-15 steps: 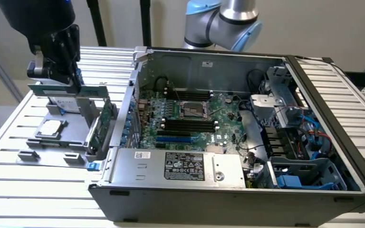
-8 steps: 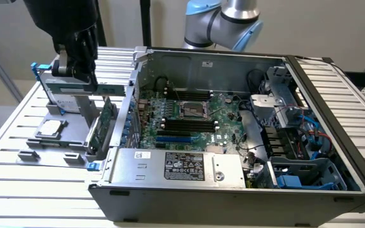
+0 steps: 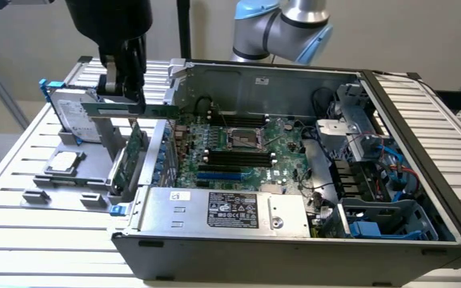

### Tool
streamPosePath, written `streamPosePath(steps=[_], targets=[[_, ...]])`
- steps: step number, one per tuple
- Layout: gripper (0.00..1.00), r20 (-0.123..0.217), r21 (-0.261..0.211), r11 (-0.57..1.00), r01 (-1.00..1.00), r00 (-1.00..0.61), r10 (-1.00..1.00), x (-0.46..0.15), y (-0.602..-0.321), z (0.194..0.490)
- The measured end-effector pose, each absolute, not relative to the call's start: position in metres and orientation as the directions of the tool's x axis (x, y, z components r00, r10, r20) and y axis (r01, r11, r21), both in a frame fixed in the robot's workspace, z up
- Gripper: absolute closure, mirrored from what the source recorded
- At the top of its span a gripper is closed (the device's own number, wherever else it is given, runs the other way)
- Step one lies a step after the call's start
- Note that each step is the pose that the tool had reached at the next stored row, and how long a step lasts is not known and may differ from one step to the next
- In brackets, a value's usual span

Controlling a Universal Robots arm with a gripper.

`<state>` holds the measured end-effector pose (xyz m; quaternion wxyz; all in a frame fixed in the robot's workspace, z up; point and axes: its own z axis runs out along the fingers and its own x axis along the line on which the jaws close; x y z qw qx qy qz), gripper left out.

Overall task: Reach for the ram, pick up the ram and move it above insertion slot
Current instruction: 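Pick up the ram and move it above insertion slot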

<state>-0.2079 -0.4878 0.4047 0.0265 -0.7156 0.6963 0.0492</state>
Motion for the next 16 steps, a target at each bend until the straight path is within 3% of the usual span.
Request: streamPosePath(steps=[16], targets=[[0.87, -0.123, 0.030, -0.038, -0.999, 0.034, -0.992, -0.156, -0.487, 0.406]])
